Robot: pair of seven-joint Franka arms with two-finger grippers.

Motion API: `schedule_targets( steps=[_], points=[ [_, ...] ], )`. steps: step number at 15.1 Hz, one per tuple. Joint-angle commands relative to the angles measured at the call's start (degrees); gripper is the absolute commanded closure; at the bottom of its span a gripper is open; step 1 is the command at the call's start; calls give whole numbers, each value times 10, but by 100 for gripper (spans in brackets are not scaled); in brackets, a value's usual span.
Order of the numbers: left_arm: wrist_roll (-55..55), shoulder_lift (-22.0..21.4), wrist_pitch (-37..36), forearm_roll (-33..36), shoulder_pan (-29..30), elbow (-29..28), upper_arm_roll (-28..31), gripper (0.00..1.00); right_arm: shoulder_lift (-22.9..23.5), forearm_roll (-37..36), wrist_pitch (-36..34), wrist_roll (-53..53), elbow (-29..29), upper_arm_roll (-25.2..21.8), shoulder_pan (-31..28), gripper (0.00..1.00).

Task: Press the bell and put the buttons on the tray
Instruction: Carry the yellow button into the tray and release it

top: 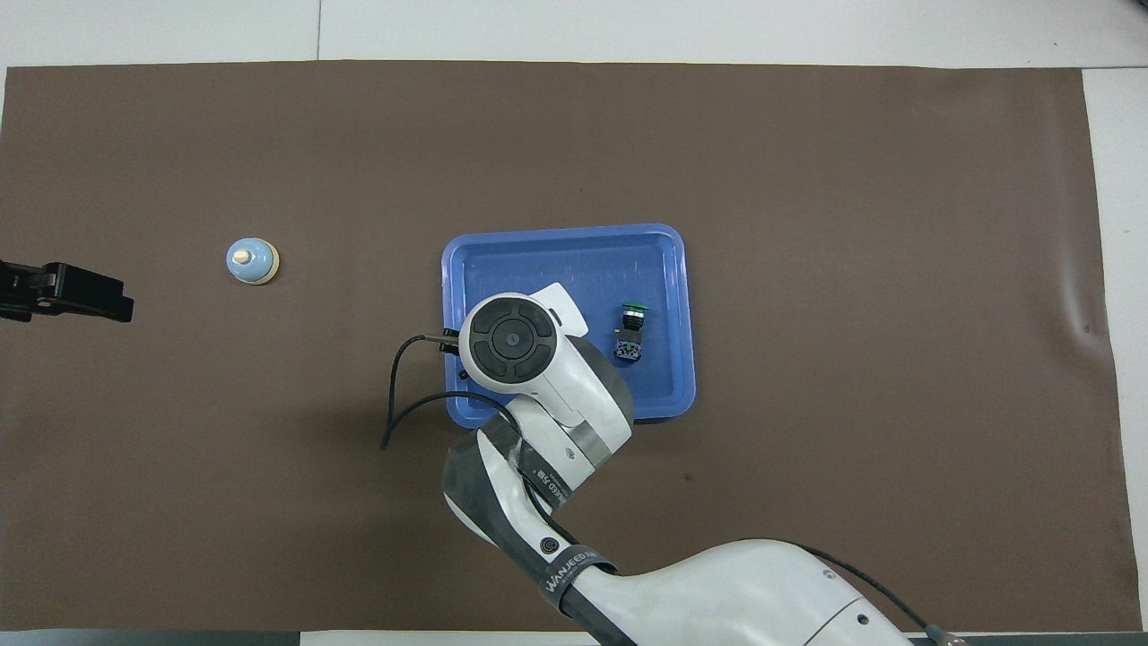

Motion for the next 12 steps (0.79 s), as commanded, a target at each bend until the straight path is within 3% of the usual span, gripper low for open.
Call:
schedule_targets(
  steps=[1, 5, 12],
  points=[
    [5, -3, -7, 6, 2, 5, 0, 0, -39, -10, -75, 7, 27, -2, -45, 0],
    [5, -3, -7, 6, 2, 5, 0, 0, -123, -6, -179, -24, 25, -1, -139, 0],
    [5, -2, -7, 6, 2, 5, 0, 0, -201, -5, -305, -311, 26, -3, -304, 0]
  ],
)
